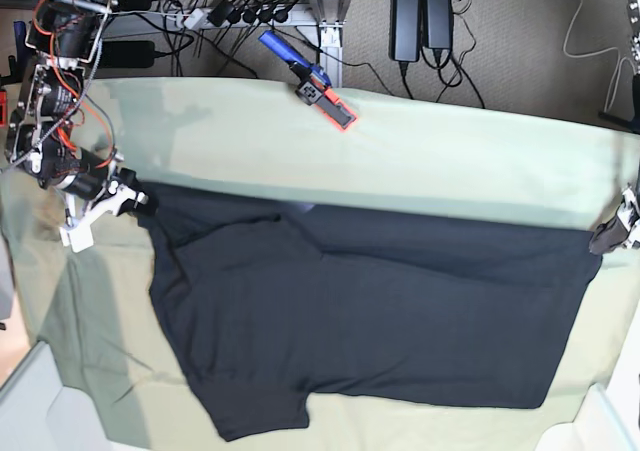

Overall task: Fold the T-shirt properly
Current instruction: 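Pull both grippers apart to stretch the shirt flat lengthwise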

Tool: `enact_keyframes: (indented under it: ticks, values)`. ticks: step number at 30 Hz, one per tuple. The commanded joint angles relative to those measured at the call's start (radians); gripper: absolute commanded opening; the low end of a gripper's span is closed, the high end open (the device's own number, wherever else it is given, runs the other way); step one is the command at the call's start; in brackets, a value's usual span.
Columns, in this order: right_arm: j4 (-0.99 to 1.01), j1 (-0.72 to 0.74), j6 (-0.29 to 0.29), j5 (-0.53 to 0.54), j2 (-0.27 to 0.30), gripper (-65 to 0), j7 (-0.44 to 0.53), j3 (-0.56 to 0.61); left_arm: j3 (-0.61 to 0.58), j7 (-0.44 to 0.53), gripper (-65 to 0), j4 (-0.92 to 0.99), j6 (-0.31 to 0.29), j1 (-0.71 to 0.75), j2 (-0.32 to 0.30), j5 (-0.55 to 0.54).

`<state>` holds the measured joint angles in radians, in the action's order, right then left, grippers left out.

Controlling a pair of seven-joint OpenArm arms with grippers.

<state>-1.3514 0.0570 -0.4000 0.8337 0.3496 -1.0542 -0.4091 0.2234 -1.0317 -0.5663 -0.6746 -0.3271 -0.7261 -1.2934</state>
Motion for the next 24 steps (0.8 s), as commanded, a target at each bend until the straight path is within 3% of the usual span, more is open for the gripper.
enact_keyframes:
  ticks: [1,12,24]
  values:
    - [-0.018,-0.002,-0.057,0.010,0.034,-65.0,0.006,-0.008,0.005,0.006,-65.0,-0.032,-0.023,-0.008,-0.041,-0.032]
    - [-0.047,-0.103,-0.061,0.039,0.071,-65.0,-0.024,-0.008,0.005,-0.010,-65.0,-0.373,-0.023,0.252,-0.056,-0.051]
    - [-0.201,-0.280,-0.071,0.041,0.071,-65.0,-0.027,-0.035,0.062,-0.009,-65.0,-0.430,-0.023,0.389,-0.056,-0.030]
